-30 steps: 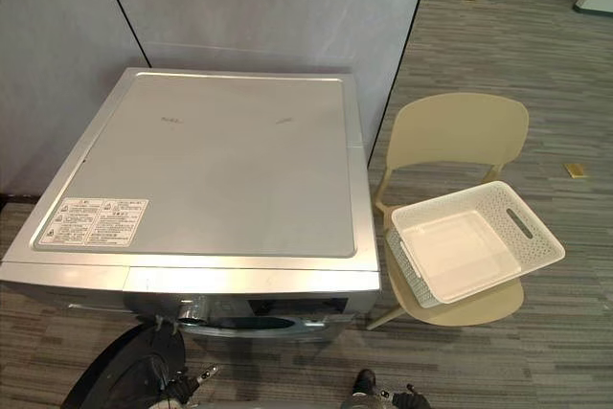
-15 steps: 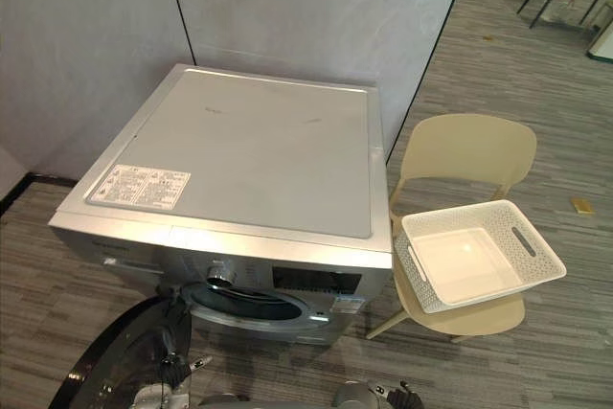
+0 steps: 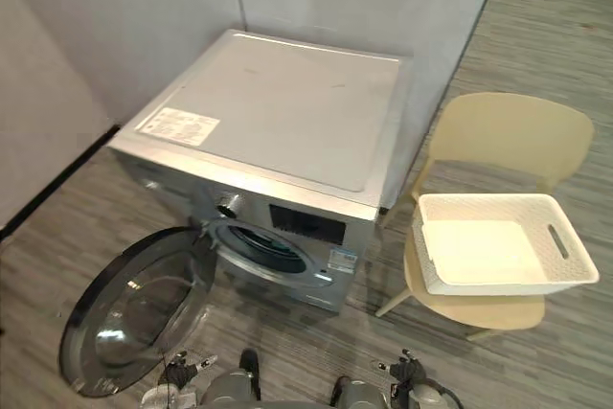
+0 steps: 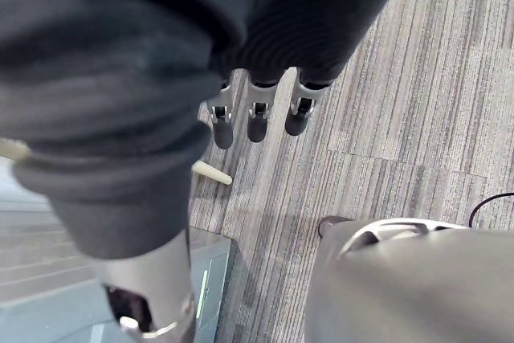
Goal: Pick up the laundry basket with both hands and put the clothes into the washing machine.
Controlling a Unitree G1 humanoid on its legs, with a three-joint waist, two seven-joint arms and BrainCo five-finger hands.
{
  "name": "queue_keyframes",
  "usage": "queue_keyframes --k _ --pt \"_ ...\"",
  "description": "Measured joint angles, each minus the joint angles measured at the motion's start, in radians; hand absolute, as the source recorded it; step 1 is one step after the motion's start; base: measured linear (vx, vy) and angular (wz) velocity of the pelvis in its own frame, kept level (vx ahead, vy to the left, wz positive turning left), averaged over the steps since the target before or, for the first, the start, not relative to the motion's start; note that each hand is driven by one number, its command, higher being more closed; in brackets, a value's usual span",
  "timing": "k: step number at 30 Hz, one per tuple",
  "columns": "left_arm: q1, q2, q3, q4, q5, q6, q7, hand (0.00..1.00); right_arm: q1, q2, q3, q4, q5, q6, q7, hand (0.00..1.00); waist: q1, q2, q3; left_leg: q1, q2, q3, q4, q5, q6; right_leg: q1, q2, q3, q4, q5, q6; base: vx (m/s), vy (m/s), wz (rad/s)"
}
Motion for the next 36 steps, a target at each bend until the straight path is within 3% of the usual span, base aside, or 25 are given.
queue_keyframes --k 2,5,9,11,13,16,18,19,20,22,23,27,31,33,36 --pt "0.02 -0.004 0.0 0.003 0.0 0.001 0.0 0.0 0.013 0.0 -0.022 0.0 0.001 0.0 0.0 0.0 -0.002 0.008 -0.005 0.073 0.031 -0.007 0.157 -0.103 -0.021 0.014 -0.003 -0.023 -0.05 0.055 0.012 -0.14 0.102 0.35" --pt "0.028 -0.011 0.001 0.009 0.001 0.001 0.0 0.0 0.031 0.01 -0.089 0.0 0.002 0.0 -0.001 0.0 -0.009 0.029 -0.018 0.195 0.064 -0.016 0.093 -0.126 -0.064 -0.007 -0.009 -0.052 -0.075 0.105 0.035 -0.14 0.208 0.37" --pt "0.049 -0.001 -0.003 -0.001 0.004 0.001 0.016 0.0 0.068 0.047 -0.121 0.001 0.011 0.001 0.0 0.0 -0.057 0.003 -0.041 0.22 -0.018 -0.047 -0.112 -0.135 -0.077 -0.008 -0.046 -0.094 -0.17 0.206 0.072 -0.15 0.208 0.47" --pt "0.038 -0.001 -0.022 -0.003 0.005 0.0 0.019 0.0 0.088 0.057 -0.136 0.001 0.015 0.001 0.0 0.0 -0.059 0.001 -0.047 0.232 -0.04 -0.054 -0.188 -0.145 -0.078 -0.025 -0.073 -0.114 -0.175 0.226 0.081 -0.19 0.232 0.4" --pt "0.02 -0.013 -0.051 -0.005 0.005 -0.001 0.018 0.0 0.092 0.049 -0.157 0.002 0.019 0.001 -0.002 0.0 -0.057 0.02 -0.053 0.228 -0.057 -0.057 -0.24 -0.172 -0.051 -0.05 -0.087 -0.126 -0.179 0.248 0.087 -0.23 0.221 0.16" --pt "0.02 -0.033 -0.082 -0.088 0.003 -0.001 0.033 0.0 0.099 0.048 -0.155 0.0 0.028 -0.001 -0.004 0.0 -0.059 0.018 -0.054 0.177 -0.121 -0.066 -0.201 -0.172 -0.025 -0.062 -0.14 -0.11 -0.203 0.296 0.11 -0.29 0.115 0.06" --pt "0.033 -0.032 -0.085 -0.197 0.0 -0.004 0.046 0.0 0.105 0.048 -0.154 0.0 0.028 0.0 -0.003 0.0 -0.052 0.019 -0.054 0.146 -0.135 -0.067 -0.161 -0.182 -0.006 -0.069 -0.146 -0.091 -0.203 0.279 0.129 -0.27 0.099 0.17" --pt "0.07 -0.039 -0.071 -0.32 -0.009 -0.012 0.059 0.0 0.099 0.039 -0.155 0.0 0.028 0.001 0.0 0.0 -0.049 0.05 -0.055 0.125 -0.114 -0.067 -0.161 -0.174 0.021 -0.091 -0.144 -0.083 -0.137 0.256 0.125 -0.23 0.031 0.26" --pt "0.103 -0.044 -0.033 -0.451 -0.031 -0.032 0.066 0.0 0.101 0.038 -0.154 0.0 0.026 0.001 0.001 0.0 -0.047 0.048 -0.055 0.123 -0.103 -0.07 -0.161 -0.169 0.02 -0.107 -0.14 -0.071 0.034 0.18 0.088 -0.16 -0.037 0.24" --pt "0.145 -0.047 0.025 -0.601 -0.064 -0.045 0.074 0.0 0.119 0.051 -0.147 -0.012 0.018 0.001 0.001 0.0 -0.03 0.025 -0.055 0.129 -0.108 -0.073 -0.161 -0.172 0.01 -0.07 -0.129 -0.069 0.077 0.066 0.087 -0.11 -0.072 0.06" --pt "0.159 -0.068 0.093 -0.683 -0.073 -0.05 0.09 0.0 0.129 0.045 -0.142 -0.015 0.002 0.0 0.001 0.0 -0.008 0.033 -0.055 0.127 -0.097 -0.074 -0.164 -0.172 0.008 -0.058 -0.104 -0.07 0.028 0.056 0.097 -0.08 -0.101 -0.12" --pt "0.158 -0.092 0.367 -0.813 -0.09 -0.07 0.176 0.0 0.131 0.031 -0.116 -0.019 -0.046 0.0 0.004 0.0 0.007 0.055 -0.082 0.136 -0.06 -0.073 -0.26 -0.147 -0.026 -0.031 -0.019 -0.078 -0.131 0.12 0.08 0.03 -0.069 -0.12" --pt "0.083 -0.053 0.476 -0.838 -0.092 -0.067 0.249 0.0 0.135 0.017 -0.082 -0.021 -0.078 0.001 0.021 0.0 0.014 0.068 -0.092 0.17 -0.038 -0.08 -0.322 -0.069 -0.045 -0.005 0.01 -0.099 -0.154 0.137 0.067 0.12 -0.074 0.05" --pt "0.027 0.002 0.511 -0.835 -0.082 -0.056 0.275 0.0 0.127 0.003 -0.041 -0.032 -0.081 0.0 0.023 0.0 0.017 0.064 -0.095 0.176 -0.036 -0.082 -0.34 -0.058 -0.046 -0.004 0.015 -0.102 -0.16 0.138 0.064 0.1 -0.028 0.03" --pt "-0.112 0.183 0.59 -0.746 -0.071 -0.024 0.327 0.0 0.121 -0.001 0.056 -0.078 -0.082 -0.003 0.028 0.0 0.019 0.027 -0.086 0.163 -0.041 -0.066 -0.332 -0.035 -0.05 -0.023 0.017 -0.096 -0.16 0.14 0.062 0.03 -0.022 -0.04"
